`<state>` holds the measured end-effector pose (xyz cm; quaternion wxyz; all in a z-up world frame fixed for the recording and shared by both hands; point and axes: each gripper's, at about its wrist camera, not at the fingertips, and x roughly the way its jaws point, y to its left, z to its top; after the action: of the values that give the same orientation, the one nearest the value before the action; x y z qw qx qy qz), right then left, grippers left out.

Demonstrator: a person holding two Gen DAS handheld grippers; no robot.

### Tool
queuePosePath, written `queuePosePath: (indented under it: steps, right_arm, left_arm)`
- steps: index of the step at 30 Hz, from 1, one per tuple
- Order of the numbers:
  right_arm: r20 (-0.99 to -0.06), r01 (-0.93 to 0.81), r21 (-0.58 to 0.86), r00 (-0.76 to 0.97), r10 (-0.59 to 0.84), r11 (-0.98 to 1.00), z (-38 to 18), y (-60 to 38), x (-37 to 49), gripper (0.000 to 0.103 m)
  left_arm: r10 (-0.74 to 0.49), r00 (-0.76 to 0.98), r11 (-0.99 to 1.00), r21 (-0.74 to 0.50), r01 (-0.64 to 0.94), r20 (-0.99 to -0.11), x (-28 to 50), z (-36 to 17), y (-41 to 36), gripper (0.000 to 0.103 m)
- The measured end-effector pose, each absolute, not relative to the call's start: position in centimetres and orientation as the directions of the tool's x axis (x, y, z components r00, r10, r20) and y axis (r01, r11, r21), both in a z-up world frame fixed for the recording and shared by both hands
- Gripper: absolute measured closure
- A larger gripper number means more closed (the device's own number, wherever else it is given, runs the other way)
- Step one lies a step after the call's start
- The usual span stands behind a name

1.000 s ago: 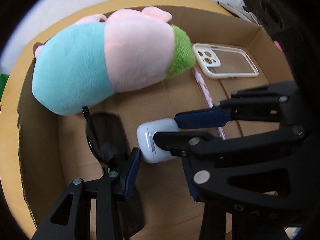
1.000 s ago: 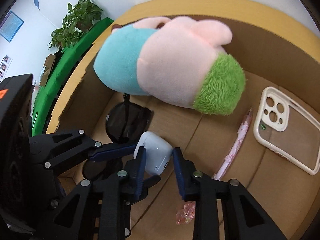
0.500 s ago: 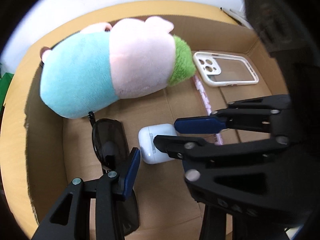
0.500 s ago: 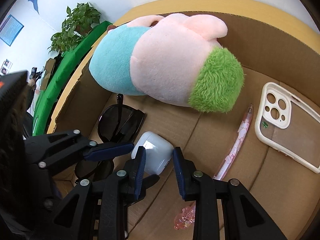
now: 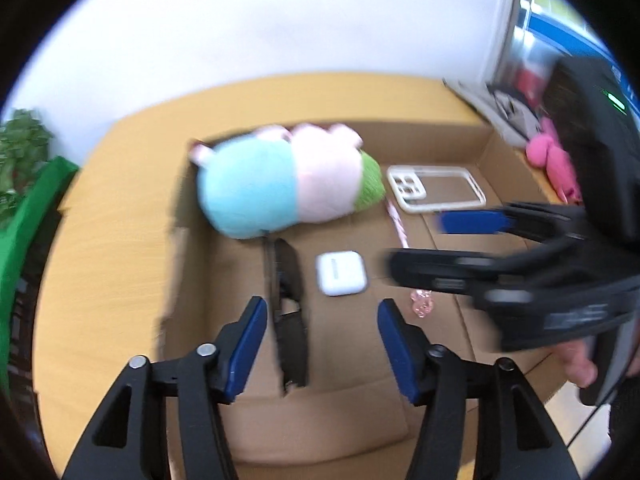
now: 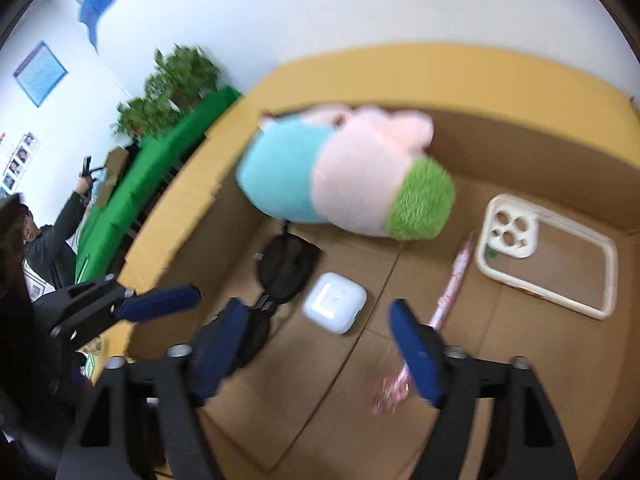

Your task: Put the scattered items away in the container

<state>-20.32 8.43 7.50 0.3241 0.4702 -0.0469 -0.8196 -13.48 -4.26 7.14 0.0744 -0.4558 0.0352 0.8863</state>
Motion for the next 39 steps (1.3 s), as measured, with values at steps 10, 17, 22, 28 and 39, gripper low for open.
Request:
queuePosePath:
  steps: [10,17,22,28,39]
  right_arm:
    - [-0.682,0.345,0.286,-0.582,-0.443,-0.894,10.1,14.5,-7.2,0.0]
    - [-0.677,0.308,0.125,-0.669,-0.308,-0.943,9.9,15.0,-1.1,0.0]
    - [-0.638,0.274,0.066,-0.727,-0.252,-0.959,10.4,15.4,0.8,0.0]
    - [-0.625,0.246,0.032,-0.752,-0.211,-0.969,11.0,15.9,2.4,0.0]
    - [-0.626,0.204,0.035,-0.759,-0.181,-0.978,10.7,17.3,4.1,0.0]
  left_arm:
    - [0.093,-0.773,-0.996,-0.069,-0.063,-0.628,-5.0,10.8,-6.4,0.024]
    - [0.066,-0.827,-0.991,-0.133,0.011,-0.559,-1.3,10.4,-5.8,0.024]
    - [-0.017,-0.83,-0.995,-0.073,0.069,-0.557,-0.3,10.1,-4.6,0.024]
    - [-0.038,-0.838,-0.997,-0.035,0.068,-0.544,0.9,9.9,-3.0,0.024]
    - [-0.035,-0.831,-0.999,-0.003,0.044,-0.555,2.0,10.0,-1.5,0.024]
